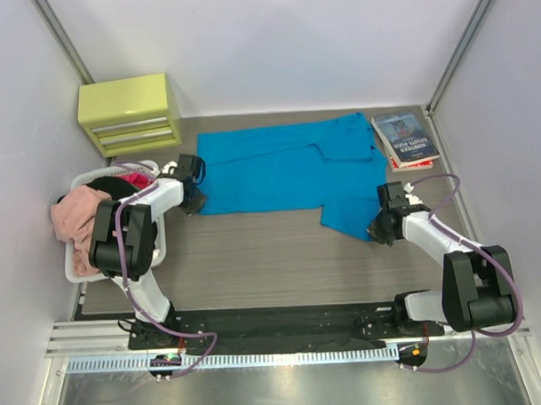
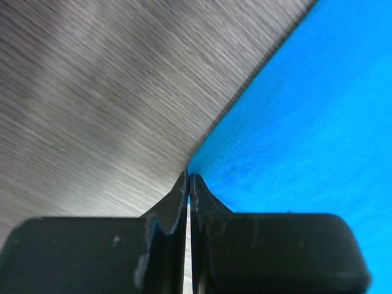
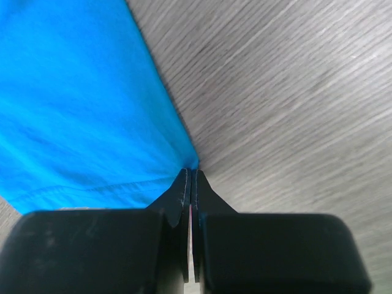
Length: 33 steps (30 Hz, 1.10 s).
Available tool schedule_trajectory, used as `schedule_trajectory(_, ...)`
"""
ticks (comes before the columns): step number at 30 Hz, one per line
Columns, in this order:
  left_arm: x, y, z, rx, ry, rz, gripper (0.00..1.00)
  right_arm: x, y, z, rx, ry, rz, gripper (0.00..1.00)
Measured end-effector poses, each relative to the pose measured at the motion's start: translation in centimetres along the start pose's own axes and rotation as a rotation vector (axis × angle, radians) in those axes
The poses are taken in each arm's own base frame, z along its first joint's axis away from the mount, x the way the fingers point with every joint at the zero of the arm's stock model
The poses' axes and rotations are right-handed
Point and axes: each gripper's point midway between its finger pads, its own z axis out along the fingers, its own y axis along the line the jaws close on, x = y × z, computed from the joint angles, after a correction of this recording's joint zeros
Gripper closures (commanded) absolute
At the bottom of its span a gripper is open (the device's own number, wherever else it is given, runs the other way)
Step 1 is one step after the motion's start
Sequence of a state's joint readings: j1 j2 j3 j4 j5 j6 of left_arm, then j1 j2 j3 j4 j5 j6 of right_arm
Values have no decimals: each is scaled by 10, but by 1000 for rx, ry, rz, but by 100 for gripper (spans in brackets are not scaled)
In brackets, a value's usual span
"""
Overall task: Fold and stack the t-shirts
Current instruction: Grap the side of the flattened tshirt closest away from the robot with both arms, then fold the other side of the tshirt into a rectangle
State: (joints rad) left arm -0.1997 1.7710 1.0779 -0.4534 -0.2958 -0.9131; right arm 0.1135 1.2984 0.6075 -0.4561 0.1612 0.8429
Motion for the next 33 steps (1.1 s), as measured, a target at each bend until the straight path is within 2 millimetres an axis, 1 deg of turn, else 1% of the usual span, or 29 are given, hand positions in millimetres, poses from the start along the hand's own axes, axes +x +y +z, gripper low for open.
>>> schedule_trajectory(2, 0, 0, -2, -6, 5, 4, 100, -1, 0, -4, 10, 6, -9, 99)
schedule_trajectory(4, -1, -1, -5, -9, 8, 6, 100, -9, 6, -10, 4, -2, -15, 99)
schedule_trajectory(7, -6, -3, -10, -9, 3, 8, 100, -26, 20, -23, -26, -42, -22, 99)
schedule_trajectory(11, -20, -13, -21, 10, -18, 4, 100, -54, 42, -40, -73, -111, -28, 99)
schedule_trajectory(16, -36, -24, -32, 39, -44, -15, 100, -85, 58, -53, -93, -176, -29, 99)
schedule_trajectory(19, -45, -29, -36, 53, -53, -34, 100, -105, 68, -55, -94, -207, -28, 99)
schedule_trajectory(24, -55, -31, -38, 66, -52, -78, 100, -133, 77, -55, -96, -244, -17, 99)
schedule_trajectory(29, -58, -30, -32, 67, -34, -104, 100, -160, 86, -51, -110, -275, 5, 99)
schedule_trajectory(33, -62, -34, -24, 64, -24, -115, 100, -180, 95, -47, -124, -295, 14, 99)
